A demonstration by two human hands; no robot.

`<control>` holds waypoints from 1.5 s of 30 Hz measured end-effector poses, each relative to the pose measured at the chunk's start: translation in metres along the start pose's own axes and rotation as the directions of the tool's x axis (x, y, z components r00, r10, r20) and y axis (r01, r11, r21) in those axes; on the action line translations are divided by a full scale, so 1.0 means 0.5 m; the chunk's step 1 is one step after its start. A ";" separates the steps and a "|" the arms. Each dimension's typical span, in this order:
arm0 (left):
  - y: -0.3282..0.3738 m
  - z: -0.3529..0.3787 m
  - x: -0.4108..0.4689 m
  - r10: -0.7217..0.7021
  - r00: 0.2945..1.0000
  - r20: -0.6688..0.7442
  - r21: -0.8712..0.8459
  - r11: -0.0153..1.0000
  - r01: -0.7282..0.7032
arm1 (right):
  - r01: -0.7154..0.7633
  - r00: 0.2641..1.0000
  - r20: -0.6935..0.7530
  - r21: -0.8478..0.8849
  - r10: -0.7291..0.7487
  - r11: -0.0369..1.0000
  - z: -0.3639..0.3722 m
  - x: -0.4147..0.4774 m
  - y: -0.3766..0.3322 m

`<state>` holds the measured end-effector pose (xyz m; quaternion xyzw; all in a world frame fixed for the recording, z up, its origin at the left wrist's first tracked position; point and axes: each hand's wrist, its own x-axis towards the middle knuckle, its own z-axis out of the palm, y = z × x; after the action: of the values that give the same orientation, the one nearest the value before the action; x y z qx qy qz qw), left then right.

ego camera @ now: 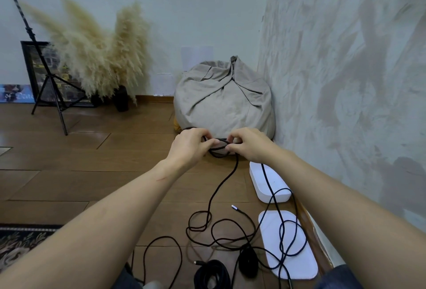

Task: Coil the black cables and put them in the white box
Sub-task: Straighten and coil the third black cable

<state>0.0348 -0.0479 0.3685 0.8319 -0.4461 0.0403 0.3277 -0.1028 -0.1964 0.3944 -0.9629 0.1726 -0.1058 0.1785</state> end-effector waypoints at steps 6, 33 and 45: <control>-0.009 -0.013 -0.007 0.046 0.993 -0.106 -0.062 0.997 -0.052 | -0.055 0.997 -0.037 0.187 0.063 0.981 -0.006 0.001 0.016; 0.002 0.007 0.003 -0.229 0.946 0.229 -0.409 0.859 0.308 | -0.186 0.980 0.018 0.453 0.200 0.872 0.007 0.003 0.006; 0.004 0.009 0.002 0.026 0.968 0.251 -0.353 0.933 0.067 | -0.160 0.979 0.188 0.510 0.071 0.845 0.019 -0.004 0.017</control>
<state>0.0329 -0.0520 0.3661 0.7610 -0.4749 -0.1509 0.4153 -0.1047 -0.2003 0.3823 -0.8712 0.1800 -0.0591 0.4529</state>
